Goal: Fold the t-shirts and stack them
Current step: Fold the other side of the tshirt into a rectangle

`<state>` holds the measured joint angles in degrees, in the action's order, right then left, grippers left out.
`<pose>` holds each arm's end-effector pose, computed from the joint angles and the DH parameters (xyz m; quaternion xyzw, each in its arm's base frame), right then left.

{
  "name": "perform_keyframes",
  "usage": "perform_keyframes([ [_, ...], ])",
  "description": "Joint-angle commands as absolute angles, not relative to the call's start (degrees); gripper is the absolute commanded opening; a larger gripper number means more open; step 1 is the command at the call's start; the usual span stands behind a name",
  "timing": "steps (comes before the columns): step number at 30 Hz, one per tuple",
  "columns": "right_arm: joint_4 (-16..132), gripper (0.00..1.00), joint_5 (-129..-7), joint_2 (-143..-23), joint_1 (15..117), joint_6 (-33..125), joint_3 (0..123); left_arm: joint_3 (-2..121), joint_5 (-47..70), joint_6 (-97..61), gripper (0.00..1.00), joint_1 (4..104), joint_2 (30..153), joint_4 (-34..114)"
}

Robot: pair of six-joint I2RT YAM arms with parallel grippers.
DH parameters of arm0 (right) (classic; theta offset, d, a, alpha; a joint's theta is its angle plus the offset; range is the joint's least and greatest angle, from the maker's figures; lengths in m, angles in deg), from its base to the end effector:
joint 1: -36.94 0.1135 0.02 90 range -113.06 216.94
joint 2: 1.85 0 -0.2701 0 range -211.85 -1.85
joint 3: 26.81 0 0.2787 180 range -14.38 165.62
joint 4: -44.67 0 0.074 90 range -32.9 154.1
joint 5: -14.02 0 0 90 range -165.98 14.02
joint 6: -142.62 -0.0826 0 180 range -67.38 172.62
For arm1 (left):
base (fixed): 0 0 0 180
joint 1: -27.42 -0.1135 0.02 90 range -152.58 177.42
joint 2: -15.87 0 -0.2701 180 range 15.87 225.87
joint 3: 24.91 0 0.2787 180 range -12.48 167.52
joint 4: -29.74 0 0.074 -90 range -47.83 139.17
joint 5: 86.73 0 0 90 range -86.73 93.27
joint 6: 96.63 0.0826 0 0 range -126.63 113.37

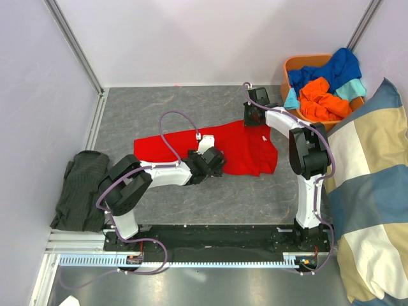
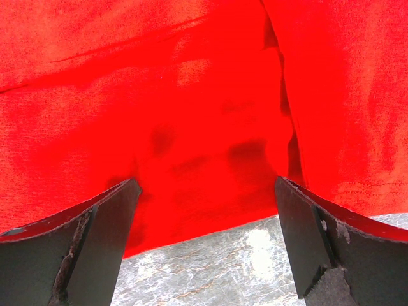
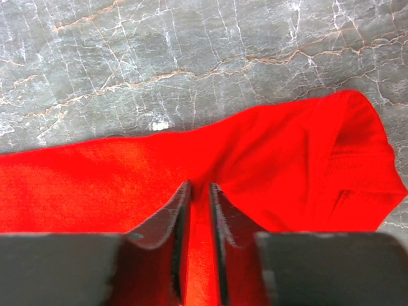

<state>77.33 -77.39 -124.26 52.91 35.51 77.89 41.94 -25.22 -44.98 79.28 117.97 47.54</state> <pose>0.5102 0.1439 0.1362 0.0135 0.9406 0.0854 0.3282 0.2733 -0.2842 0.0996 0.0307 0.9221 -0.0529 0.3821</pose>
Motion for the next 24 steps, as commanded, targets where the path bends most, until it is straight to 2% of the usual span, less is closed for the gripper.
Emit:
perform_keyframes([
  [1,76.6,0.21,-78.2,-123.6,52.8,36.0,80.6,37.8,-22.4,-49.6,0.97,79.4,121.2,58.0],
  [2,76.6,0.18,-78.2,-123.7,52.8,36.0,80.6,37.7,-22.3,-49.6,0.97,79.3,121.2,58.0],
  [3,76.5,0.1,-78.2,-123.8,52.9,36.0,80.6,37.8,-22.4,-49.6,0.97,79.4,121.2,57.9],
  [6,76.4,0.0,-77.9,-123.8,52.8,36.1,80.5,37.9,-22.4,-49.6,0.97,79.3,121.2,57.9],
  [24,76.6,0.0,-78.0,-124.5,52.8,35.3,83.4,37.3,-22.7,-49.9,0.97,79.3,121.1,58.1],
])
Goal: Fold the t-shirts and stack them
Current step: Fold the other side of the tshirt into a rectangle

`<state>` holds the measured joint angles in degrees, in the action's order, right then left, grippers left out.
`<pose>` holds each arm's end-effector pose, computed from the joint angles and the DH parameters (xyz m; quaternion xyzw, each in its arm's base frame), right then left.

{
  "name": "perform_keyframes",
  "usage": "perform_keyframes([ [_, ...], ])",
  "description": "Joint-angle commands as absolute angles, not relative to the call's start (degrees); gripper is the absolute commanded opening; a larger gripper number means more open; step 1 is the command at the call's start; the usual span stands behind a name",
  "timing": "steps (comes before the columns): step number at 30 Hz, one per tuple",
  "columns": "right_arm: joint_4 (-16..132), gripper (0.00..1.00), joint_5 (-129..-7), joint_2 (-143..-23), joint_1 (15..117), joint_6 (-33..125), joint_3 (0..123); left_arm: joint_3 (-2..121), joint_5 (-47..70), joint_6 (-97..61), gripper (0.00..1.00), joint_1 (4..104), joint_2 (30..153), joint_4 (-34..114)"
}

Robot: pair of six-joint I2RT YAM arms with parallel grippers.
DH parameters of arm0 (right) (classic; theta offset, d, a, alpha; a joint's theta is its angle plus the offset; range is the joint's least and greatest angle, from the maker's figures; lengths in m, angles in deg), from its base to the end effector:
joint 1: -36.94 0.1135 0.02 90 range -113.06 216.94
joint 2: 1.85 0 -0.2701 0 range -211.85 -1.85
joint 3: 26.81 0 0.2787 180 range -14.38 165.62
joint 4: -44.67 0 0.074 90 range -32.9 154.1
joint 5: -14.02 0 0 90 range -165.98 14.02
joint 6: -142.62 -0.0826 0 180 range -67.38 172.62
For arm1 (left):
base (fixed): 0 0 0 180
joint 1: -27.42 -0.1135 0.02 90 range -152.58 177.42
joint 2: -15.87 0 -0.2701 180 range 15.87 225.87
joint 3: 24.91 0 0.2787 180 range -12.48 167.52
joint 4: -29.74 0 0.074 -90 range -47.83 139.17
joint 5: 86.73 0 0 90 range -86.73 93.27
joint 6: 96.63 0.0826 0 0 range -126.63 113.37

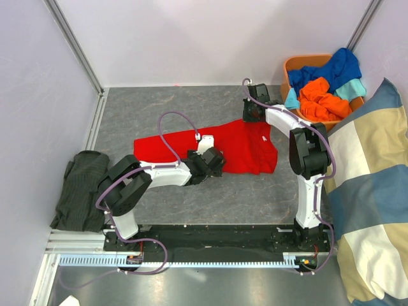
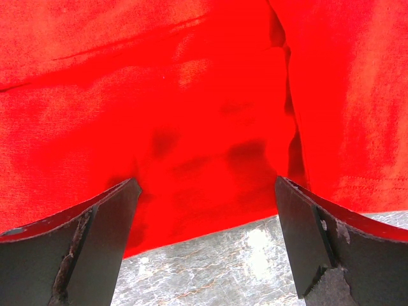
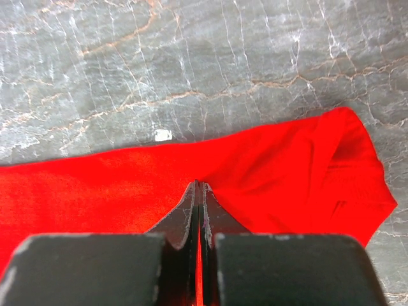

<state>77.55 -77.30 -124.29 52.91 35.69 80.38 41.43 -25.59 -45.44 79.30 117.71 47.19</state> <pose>0.5180 0.1463 0.1515 0.0119 0.9339 0.0909 0.3457 0.2724 -0.2826 0.0992 0.0258 0.9213 -0.0528 0.3843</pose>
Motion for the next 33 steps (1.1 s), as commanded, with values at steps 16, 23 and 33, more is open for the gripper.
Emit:
perform_keyframes([
  [16,77.1,0.0,-79.4,-126.4,52.8,35.4,85.8,37.6,-22.6,-50.0,0.97,79.3,121.8,58.3],
  [23,77.5,0.0,-79.5,-127.0,52.6,35.7,86.9,37.8,-22.6,-50.0,0.97,79.3,122.0,58.3],
  [33,77.8,0.0,-79.4,-128.4,52.5,35.6,88.3,37.6,-22.9,-50.0,0.97,79.3,122.2,58.4],
])
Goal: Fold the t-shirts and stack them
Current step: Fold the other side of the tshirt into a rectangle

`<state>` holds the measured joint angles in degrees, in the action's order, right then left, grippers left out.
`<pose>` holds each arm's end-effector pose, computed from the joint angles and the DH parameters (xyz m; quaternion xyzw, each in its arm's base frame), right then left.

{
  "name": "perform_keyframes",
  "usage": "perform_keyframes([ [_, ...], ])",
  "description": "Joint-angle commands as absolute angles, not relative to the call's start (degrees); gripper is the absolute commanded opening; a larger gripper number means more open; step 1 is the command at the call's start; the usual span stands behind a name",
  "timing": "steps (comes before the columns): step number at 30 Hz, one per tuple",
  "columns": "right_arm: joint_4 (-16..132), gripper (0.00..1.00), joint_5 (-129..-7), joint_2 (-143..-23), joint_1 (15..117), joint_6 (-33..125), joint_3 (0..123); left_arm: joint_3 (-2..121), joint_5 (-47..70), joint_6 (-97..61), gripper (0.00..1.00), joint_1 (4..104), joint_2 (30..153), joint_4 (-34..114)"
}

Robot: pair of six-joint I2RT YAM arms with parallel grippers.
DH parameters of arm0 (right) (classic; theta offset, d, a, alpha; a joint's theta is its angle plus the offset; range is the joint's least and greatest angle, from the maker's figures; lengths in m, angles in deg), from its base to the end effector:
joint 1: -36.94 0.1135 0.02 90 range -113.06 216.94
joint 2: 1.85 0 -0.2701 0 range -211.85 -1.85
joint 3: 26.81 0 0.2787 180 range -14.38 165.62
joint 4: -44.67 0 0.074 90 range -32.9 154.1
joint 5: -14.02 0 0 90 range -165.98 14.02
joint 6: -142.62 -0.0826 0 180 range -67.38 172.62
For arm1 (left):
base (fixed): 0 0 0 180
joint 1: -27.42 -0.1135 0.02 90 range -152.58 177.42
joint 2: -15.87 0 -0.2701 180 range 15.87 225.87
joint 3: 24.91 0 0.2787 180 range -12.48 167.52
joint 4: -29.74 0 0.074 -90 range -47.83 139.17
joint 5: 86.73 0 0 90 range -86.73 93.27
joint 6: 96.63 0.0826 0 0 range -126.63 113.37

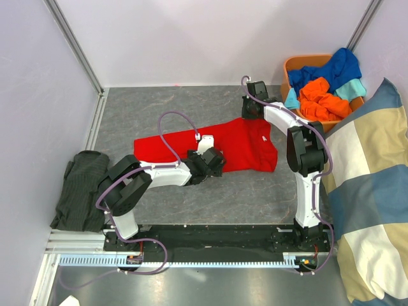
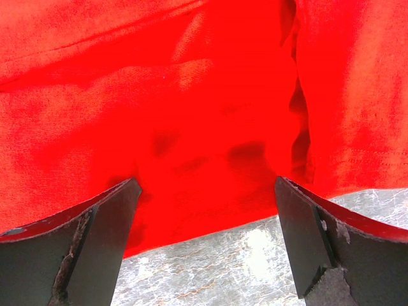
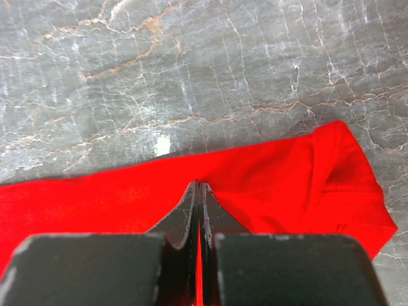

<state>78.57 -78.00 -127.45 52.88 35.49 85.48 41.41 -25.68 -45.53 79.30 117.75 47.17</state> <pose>0.5343 0.1496 0.1541 0.0161 0.9308 0.0881 0.3543 0.2724 -0.2824 0.0989 0.0250 0.9213 -0.0523 0.3846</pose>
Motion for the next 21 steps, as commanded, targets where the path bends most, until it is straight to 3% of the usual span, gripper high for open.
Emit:
perform_keyframes([
  [1,77.8,0.0,-79.4,-128.5,52.5,35.6,88.6,37.6,-22.9,-50.1,0.97,79.3,122.2,58.5],
  [18,78.6,0.01,-78.5,-132.1,52.5,35.5,93.2,37.5,-23.3,-50.6,0.97,79.3,122.6,59.1],
  [21,79.0,0.4,-78.5,-132.0,52.4,35.8,93.0,37.6,-23.2,-50.5,0.97,79.3,122.7,59.2],
])
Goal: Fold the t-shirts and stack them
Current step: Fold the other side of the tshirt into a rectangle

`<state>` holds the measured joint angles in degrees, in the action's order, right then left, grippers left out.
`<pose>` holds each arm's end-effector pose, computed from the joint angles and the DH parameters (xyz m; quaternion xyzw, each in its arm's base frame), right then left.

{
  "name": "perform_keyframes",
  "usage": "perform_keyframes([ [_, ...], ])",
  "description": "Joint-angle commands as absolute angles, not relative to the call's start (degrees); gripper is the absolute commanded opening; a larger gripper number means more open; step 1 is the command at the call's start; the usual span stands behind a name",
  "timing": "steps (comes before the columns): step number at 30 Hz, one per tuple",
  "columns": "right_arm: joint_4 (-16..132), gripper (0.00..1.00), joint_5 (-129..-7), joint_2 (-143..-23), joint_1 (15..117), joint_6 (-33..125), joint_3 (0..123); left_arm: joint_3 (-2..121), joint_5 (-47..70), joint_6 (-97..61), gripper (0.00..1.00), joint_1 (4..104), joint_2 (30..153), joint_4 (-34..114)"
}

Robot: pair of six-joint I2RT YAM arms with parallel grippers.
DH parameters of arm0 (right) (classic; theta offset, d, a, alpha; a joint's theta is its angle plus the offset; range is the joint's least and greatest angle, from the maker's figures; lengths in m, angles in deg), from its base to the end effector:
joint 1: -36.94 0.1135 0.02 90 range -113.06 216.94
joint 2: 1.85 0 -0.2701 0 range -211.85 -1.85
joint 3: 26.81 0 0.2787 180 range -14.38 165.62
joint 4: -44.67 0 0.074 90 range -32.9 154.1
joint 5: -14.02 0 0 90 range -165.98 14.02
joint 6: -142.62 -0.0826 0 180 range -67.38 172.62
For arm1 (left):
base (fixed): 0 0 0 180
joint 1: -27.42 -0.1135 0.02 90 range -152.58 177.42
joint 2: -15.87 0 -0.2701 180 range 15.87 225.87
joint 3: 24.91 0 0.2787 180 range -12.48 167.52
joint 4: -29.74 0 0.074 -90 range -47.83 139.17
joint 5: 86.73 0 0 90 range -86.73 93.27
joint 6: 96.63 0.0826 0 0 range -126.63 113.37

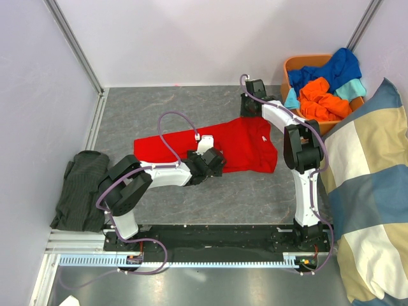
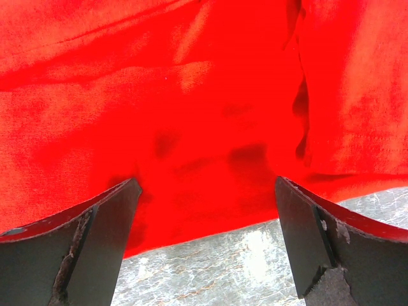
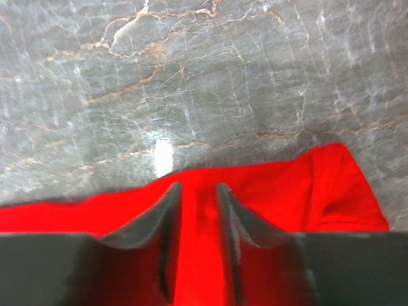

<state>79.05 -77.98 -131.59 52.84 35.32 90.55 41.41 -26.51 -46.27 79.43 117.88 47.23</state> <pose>0.5510 0.1540 0.1474 0.0178 0.9294 0.0897 0.3577 0.2723 -0.2820 0.0985 0.0181 0.9204 -0.0490 0.3876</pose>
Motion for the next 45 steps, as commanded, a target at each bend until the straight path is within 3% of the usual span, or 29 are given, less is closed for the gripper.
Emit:
perform_keyframes([
  [1,79.2,0.58,-79.0,-131.7,52.3,35.7,92.8,37.7,-23.2,-50.5,0.97,79.3,122.6,59.3],
  [4,78.9,0.71,-80.8,-129.2,52.1,35.5,90.7,37.6,-23.4,-50.3,0.97,79.3,122.3,59.4],
  [6,78.4,0.74,-81.3,-126.3,51.9,35.3,88.5,37.6,-23.5,-50.1,0.97,79.3,122.0,59.5],
  [17,77.0,0.78,-84.5,-110.2,51.8,34.4,73.0,37.8,-23.4,-49.5,0.97,79.3,121.1,59.5],
  [30,72.3,0.79,-81.6,-91.4,52.5,26.3,43.7,34.3,-23.0,-50.1,0.97,79.5,117.7,59.7],
  [40,67.4,0.8,-78.2,-92.3,52.9,26.4,42.3,34.0,-22.6,-51.5,0.97,80.8,117.6,59.9],
  [45,67.2,0.8,-76.2,-96.7,53.2,26.0,47.3,34.7,-23.4,-51.9,1.0,81.5,115.6,61.2],
])
